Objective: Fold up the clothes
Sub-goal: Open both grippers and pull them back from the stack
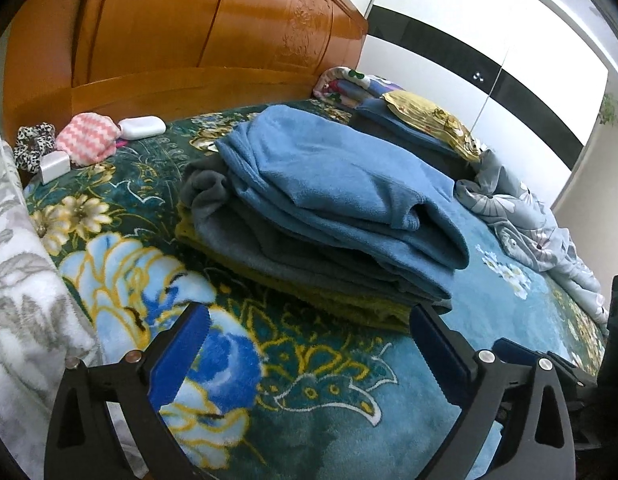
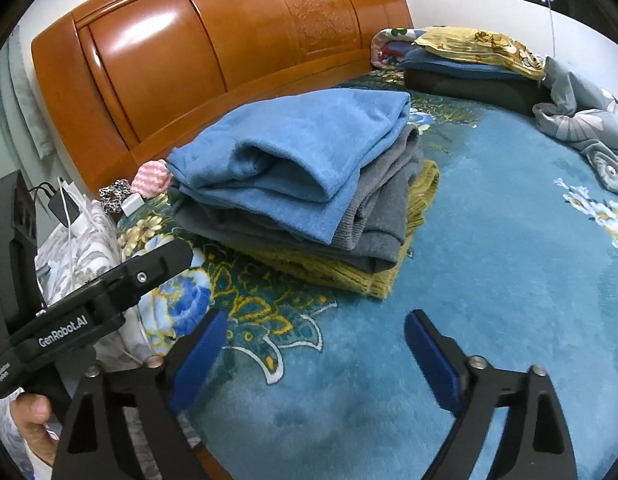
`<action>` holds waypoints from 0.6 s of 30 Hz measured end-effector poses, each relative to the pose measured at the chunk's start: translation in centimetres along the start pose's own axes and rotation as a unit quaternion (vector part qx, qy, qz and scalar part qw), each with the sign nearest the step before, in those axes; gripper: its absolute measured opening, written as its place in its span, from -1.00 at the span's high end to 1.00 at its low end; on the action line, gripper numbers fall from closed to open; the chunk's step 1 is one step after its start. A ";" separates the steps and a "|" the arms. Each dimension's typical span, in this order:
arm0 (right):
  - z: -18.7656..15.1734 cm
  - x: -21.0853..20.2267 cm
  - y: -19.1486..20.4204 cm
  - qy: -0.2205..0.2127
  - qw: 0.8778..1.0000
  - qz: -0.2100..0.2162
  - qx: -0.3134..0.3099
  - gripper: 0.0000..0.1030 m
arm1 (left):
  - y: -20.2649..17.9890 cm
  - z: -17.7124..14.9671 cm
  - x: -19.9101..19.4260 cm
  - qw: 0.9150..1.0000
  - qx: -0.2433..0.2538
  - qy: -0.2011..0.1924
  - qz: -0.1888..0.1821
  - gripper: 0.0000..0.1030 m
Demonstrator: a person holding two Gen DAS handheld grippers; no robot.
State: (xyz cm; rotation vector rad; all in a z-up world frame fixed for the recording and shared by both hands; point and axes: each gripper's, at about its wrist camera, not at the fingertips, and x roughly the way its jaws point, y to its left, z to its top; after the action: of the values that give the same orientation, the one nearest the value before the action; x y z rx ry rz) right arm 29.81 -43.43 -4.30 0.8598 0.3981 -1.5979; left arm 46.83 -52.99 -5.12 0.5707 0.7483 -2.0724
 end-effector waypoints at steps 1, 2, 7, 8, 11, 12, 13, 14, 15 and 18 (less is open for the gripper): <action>0.0 -0.2 0.1 -0.001 1.000 -0.001 -0.001 -0.94 | -0.1 0.0 -0.2 1.000 0.001 -0.003 0.004 -0.95; 0.0 -0.4 0.2 -0.002 1.000 -0.003 -0.003 -1.00 | -0.3 -0.1 -0.4 1.000 0.005 -0.006 0.009 -0.95; -0.1 -1.3 0.9 -0.004 1.000 -0.012 -0.013 -1.00 | -1.3 0.1 -1.2 0.999 0.032 -0.008 0.036 -0.95; 0.0 -1.5 1.0 -0.004 1.000 -0.014 -0.014 -1.00 | -1.4 0.2 -1.4 0.998 0.036 -0.009 0.041 -0.95; 0.2 -2.3 1.3 -0.008 1.000 -0.019 -0.016 -1.00 | -1.8 0.5 -2.1 0.997 0.047 -0.013 0.057 -0.95; 0.3 -2.6 1.4 -0.010 1.000 -0.020 -0.016 -1.00 | -1.9 0.6 -2.3 0.997 0.050 -0.013 0.062 -0.95; 0.4 -2.9 1.5 -0.012 1.000 -0.020 -0.017 -1.00 | -2.0 0.6 -2.4 0.996 0.052 -0.013 0.068 -0.95; 0.5 -3.1 1.6 -0.013 1.000 -0.020 -0.017 -1.00 | -2.1 0.7 -2.6 0.996 0.054 -0.013 0.073 -0.95; 0.5 -3.4 1.7 -0.014 1.000 -0.020 -0.017 -1.00 | -2.1 0.8 -2.7 0.995 0.056 -0.012 0.077 -0.95; 0.7 -3.8 1.8 -0.016 0.999 -0.022 -0.017 -1.00 | -2.2 0.7 -3.0 0.995 0.056 -0.013 0.078 -0.95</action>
State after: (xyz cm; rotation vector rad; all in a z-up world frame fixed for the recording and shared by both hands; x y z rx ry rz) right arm 31.36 -41.65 -0.70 0.8033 0.4230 -1.6381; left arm 46.53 -50.78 -2.04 0.6421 0.5582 -1.9816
